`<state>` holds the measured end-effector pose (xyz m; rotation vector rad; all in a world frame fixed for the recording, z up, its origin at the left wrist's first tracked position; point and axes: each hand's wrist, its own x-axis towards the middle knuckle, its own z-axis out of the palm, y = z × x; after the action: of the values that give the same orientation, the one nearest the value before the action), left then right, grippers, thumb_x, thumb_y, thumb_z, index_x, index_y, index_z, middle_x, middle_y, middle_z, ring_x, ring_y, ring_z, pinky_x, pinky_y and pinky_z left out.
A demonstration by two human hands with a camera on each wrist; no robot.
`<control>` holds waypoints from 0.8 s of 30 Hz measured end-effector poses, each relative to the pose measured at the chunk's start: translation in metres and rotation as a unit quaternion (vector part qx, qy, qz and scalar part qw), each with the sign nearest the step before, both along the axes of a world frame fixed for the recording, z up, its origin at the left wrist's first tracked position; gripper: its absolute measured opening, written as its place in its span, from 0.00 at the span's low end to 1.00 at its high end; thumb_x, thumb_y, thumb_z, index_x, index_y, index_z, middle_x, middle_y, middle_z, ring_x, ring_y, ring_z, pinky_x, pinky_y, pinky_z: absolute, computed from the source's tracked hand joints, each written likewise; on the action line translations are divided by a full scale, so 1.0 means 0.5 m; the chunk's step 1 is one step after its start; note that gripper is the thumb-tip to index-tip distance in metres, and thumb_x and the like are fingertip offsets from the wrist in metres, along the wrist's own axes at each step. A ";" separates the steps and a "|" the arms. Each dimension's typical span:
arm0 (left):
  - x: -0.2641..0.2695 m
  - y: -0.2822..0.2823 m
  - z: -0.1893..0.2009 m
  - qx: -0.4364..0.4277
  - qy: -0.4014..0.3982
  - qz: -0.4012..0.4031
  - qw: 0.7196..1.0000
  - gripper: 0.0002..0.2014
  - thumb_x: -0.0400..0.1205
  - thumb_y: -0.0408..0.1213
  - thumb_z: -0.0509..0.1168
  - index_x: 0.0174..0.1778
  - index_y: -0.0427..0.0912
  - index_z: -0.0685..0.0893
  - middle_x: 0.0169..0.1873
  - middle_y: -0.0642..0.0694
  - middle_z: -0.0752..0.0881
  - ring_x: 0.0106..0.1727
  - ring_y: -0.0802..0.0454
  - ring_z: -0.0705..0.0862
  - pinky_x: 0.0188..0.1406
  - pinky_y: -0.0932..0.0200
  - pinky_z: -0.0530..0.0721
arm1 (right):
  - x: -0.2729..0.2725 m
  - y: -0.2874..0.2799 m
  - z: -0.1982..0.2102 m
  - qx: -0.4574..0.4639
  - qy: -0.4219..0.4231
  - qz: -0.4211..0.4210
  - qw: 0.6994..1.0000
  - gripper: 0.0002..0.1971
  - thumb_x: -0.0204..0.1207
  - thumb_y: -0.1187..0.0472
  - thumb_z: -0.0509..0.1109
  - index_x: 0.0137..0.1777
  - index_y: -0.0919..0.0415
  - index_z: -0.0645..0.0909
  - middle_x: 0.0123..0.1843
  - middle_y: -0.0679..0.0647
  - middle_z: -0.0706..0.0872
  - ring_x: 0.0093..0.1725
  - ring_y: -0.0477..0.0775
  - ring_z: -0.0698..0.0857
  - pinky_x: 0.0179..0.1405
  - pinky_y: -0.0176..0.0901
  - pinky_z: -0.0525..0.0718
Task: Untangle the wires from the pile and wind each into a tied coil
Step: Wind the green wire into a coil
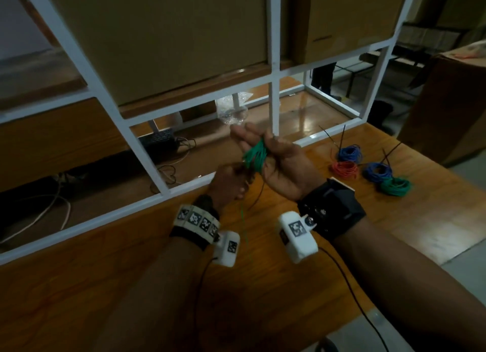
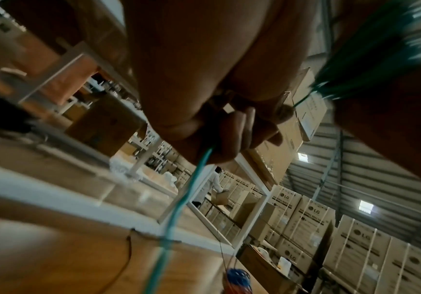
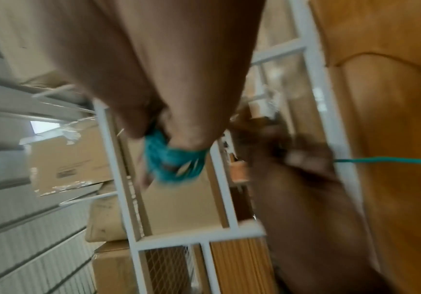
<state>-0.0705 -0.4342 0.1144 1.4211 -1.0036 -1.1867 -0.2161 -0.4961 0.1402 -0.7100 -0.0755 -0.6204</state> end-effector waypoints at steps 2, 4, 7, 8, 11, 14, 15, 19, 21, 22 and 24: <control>-0.009 0.015 -0.049 0.035 -0.010 -0.012 0.999 0.11 0.88 0.37 0.57 0.46 0.40 0.84 0.32 0.45 0.79 0.22 0.56 0.72 0.20 0.64 0.67 | 0.001 -0.025 0.002 -0.021 0.047 -0.136 0.989 0.17 0.92 0.61 0.52 0.73 0.69 0.74 0.73 0.63 0.85 0.79 0.60 0.78 0.83 0.52 0.73; -0.003 0.044 -0.093 0.059 -0.077 0.010 0.995 0.09 0.83 0.43 0.68 0.46 0.42 0.89 0.32 0.47 0.80 0.25 0.56 0.74 0.23 0.61 0.69 | -0.007 -0.050 -0.010 -0.045 0.137 -0.273 0.951 0.17 0.94 0.59 0.52 0.70 0.64 0.79 0.70 0.59 0.88 0.76 0.57 0.81 0.80 0.55 0.76; 0.015 0.080 -0.127 0.050 -0.073 0.028 0.996 0.09 0.82 0.44 0.70 0.46 0.45 0.93 0.27 0.48 0.80 0.23 0.57 0.72 0.23 0.61 0.67 | -0.019 -0.070 -0.044 -0.111 0.306 -0.437 0.838 0.15 0.93 0.56 0.57 0.67 0.60 0.83 0.64 0.58 0.89 0.63 0.49 0.86 0.69 0.52 0.84; 0.015 0.089 -0.127 0.038 -0.102 0.026 0.994 0.08 0.83 0.43 0.70 0.46 0.47 0.93 0.25 0.50 0.80 0.23 0.58 0.72 0.22 0.62 0.69 | -0.018 -0.074 -0.065 -0.166 0.365 -0.459 0.793 0.14 0.93 0.56 0.57 0.65 0.58 0.83 0.62 0.61 0.88 0.55 0.47 0.86 0.60 0.48 0.87; 0.007 0.104 -0.102 -0.012 -0.267 0.034 0.963 0.08 0.83 0.43 0.69 0.49 0.45 0.93 0.25 0.56 0.84 0.25 0.62 0.78 0.27 0.63 0.76 | -0.010 -0.066 -0.126 -0.442 0.511 -0.366 0.639 0.13 0.90 0.63 0.59 0.68 0.60 0.81 0.59 0.60 0.86 0.46 0.49 0.84 0.45 0.41 0.85; 0.042 0.115 -0.070 -0.073 -0.415 0.098 0.902 0.10 0.83 0.43 0.70 0.51 0.42 0.92 0.39 0.49 0.91 0.36 0.58 0.84 0.36 0.63 0.80 | -0.016 -0.038 -0.155 -0.586 0.570 -0.162 0.553 0.11 0.90 0.61 0.61 0.62 0.62 0.83 0.53 0.57 0.85 0.52 0.57 0.85 0.51 0.48 0.82; 0.061 0.119 -0.060 -0.089 -0.439 0.100 0.889 0.10 0.82 0.44 0.71 0.51 0.42 0.93 0.42 0.49 0.91 0.40 0.56 0.85 0.40 0.63 0.80 | -0.022 -0.027 -0.160 -0.596 0.567 -0.110 0.558 0.13 0.91 0.56 0.60 0.60 0.62 0.83 0.50 0.55 0.84 0.48 0.56 0.84 0.47 0.49 0.80; 0.110 0.137 -0.030 -0.109 -0.483 0.035 0.868 0.10 0.83 0.46 0.69 0.49 0.46 0.93 0.46 0.52 0.92 0.44 0.60 0.86 0.47 0.61 0.84 | -0.033 0.036 -0.175 -0.588 0.507 0.061 0.627 0.22 0.89 0.38 0.57 0.58 0.53 0.86 0.55 0.61 0.88 0.53 0.64 0.87 0.59 0.65 0.86; 0.118 0.137 -0.013 -0.108 -0.464 0.004 0.879 0.09 0.83 0.46 0.69 0.44 0.47 0.91 0.39 0.55 0.90 0.40 0.62 0.85 0.42 0.62 0.83 | -0.032 0.053 -0.166 -0.554 0.485 0.135 0.663 0.24 0.84 0.31 0.57 0.58 0.43 0.89 0.62 0.60 0.89 0.63 0.68 0.85 0.69 0.73 0.81; 0.122 0.134 -0.005 -0.103 -0.446 -0.008 0.889 0.09 0.83 0.46 0.69 0.43 0.47 0.90 0.36 0.56 0.88 0.39 0.61 0.84 0.40 0.64 0.82 | -0.031 0.062 -0.149 -0.532 0.469 0.157 0.687 0.24 0.84 0.32 0.58 0.58 0.44 0.89 0.63 0.58 0.90 0.66 0.68 0.84 0.72 0.75 0.78; 0.128 0.127 0.015 -0.099 -0.378 -0.017 0.921 0.14 0.79 0.55 0.71 0.41 0.48 0.90 0.32 0.54 0.88 0.36 0.60 0.85 0.37 0.67 0.80 | -0.030 0.076 -0.119 -0.467 0.412 0.190 0.759 0.22 0.88 0.43 0.61 0.58 0.57 0.91 0.61 0.56 0.92 0.69 0.69 0.83 0.77 0.74 0.73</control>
<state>-0.0067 -0.3708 0.1218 1.7327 -1.6236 -0.5098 -0.2313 -0.4582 0.0808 -1.8440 0.3135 0.2332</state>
